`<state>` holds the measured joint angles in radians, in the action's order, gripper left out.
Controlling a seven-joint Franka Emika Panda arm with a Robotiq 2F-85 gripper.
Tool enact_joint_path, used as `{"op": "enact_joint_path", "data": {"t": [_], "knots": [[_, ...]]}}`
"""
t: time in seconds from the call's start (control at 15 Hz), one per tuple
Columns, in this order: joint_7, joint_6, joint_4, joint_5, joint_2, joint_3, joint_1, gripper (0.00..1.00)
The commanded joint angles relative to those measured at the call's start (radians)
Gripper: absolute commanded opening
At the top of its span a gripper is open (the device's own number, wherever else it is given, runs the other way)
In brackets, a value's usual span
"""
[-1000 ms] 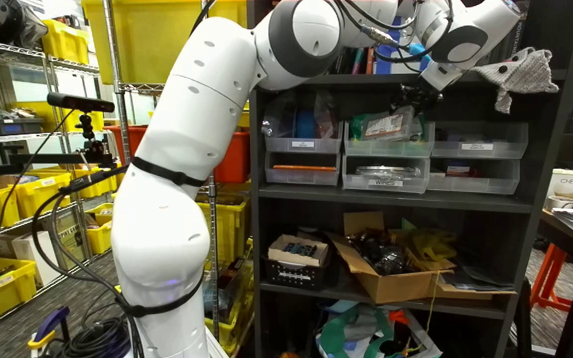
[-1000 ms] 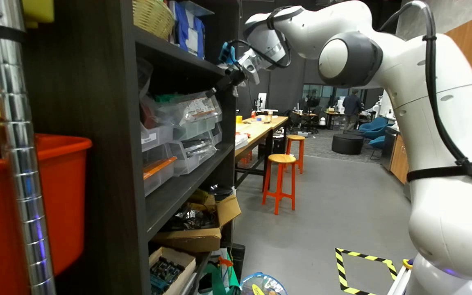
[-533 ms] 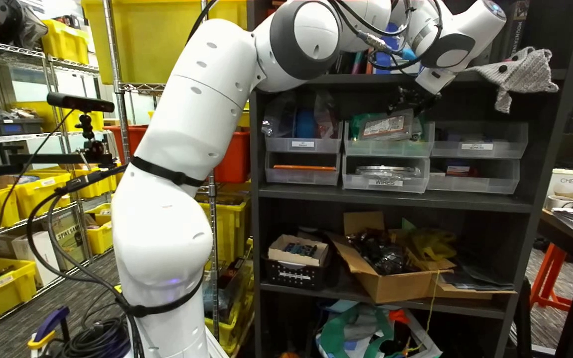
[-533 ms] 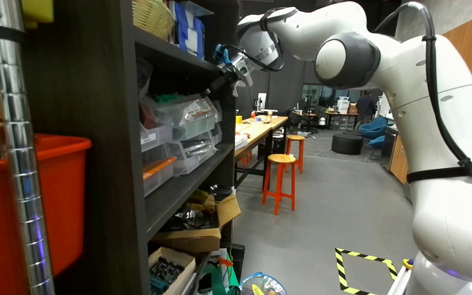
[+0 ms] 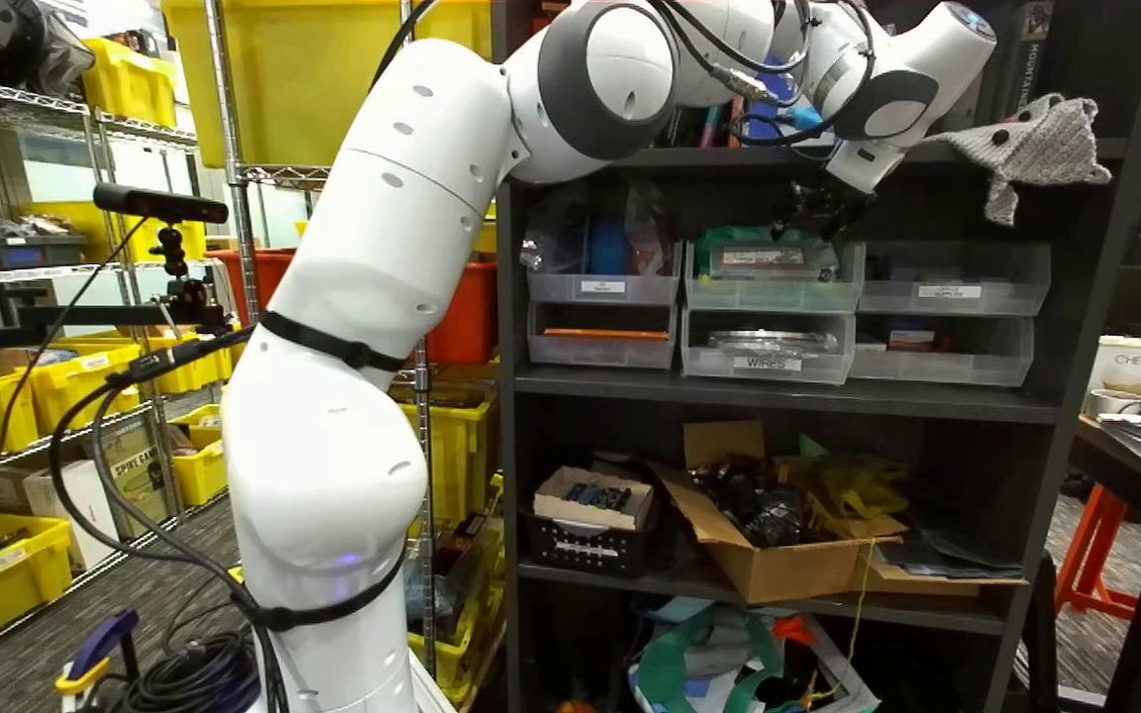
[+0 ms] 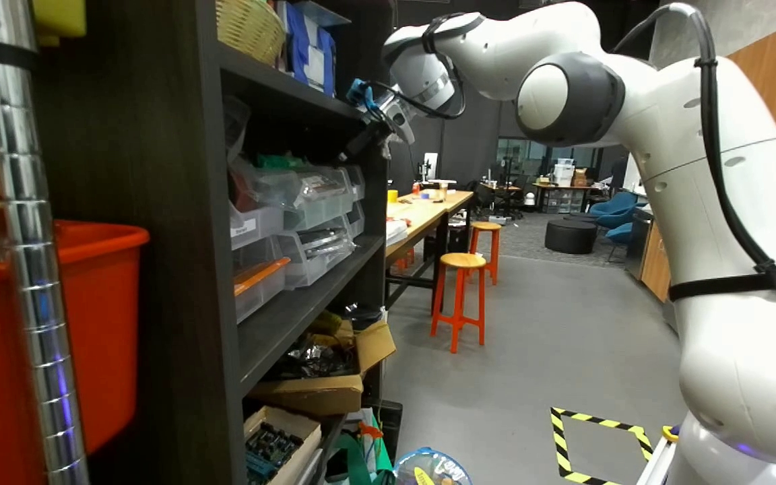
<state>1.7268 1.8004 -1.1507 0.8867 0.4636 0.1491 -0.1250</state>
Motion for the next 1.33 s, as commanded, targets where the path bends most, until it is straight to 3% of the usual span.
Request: {"op": "enact_joint_path", "data": {"t": [0.0,0.47,0.8,1.07,1.27], "knots": [[0.008,0.058,-0.004,-0.013,0.006,-0.005,0.036,1.00],[-0.043,0.168,-0.083,0.052,-0.046,0.001,0.007,1.00],[-0.087,0.229,-0.161,0.173,-0.082,0.005,-0.055,1.00],[-0.126,0.213,-0.236,0.287,-0.113,0.002,-0.149,1.00],[-0.092,0.142,-0.260,0.259,-0.107,0.032,-0.187,1.00]]}}
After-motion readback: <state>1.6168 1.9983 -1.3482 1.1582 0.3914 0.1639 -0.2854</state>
